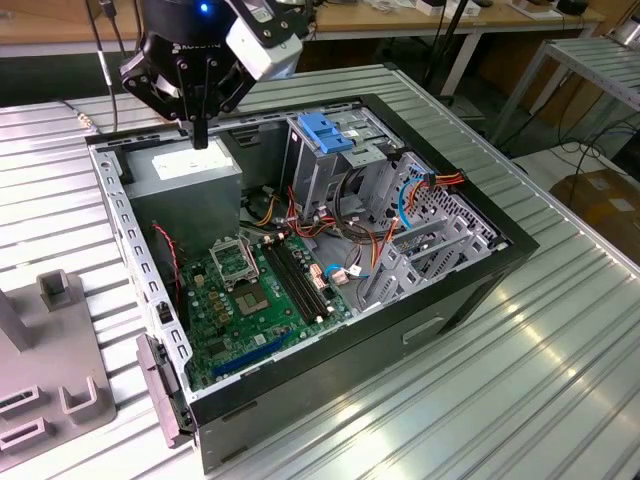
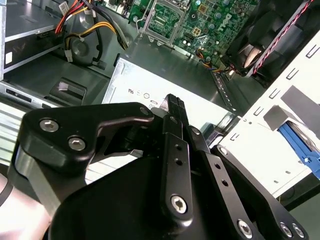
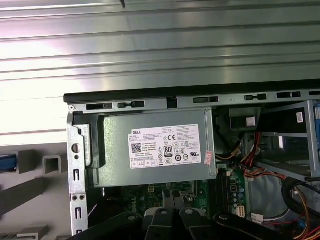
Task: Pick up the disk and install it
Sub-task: 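Reach for the disk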
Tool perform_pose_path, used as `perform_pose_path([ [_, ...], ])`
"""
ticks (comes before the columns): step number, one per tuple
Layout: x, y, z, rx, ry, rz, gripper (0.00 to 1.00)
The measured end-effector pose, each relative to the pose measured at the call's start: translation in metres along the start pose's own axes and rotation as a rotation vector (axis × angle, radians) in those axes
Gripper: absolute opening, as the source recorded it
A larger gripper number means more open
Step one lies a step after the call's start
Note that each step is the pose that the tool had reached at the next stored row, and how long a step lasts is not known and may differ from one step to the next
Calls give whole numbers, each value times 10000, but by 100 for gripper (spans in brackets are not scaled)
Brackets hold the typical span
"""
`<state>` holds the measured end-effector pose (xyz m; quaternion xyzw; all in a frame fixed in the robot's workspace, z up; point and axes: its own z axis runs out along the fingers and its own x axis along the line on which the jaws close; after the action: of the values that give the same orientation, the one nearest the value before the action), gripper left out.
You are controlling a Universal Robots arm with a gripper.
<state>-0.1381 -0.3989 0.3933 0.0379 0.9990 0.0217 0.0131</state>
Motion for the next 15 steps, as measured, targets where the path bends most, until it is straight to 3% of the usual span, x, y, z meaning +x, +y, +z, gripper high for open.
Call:
perform_pose_path([
  [15,74,-6,-2,0,0,0,11],
])
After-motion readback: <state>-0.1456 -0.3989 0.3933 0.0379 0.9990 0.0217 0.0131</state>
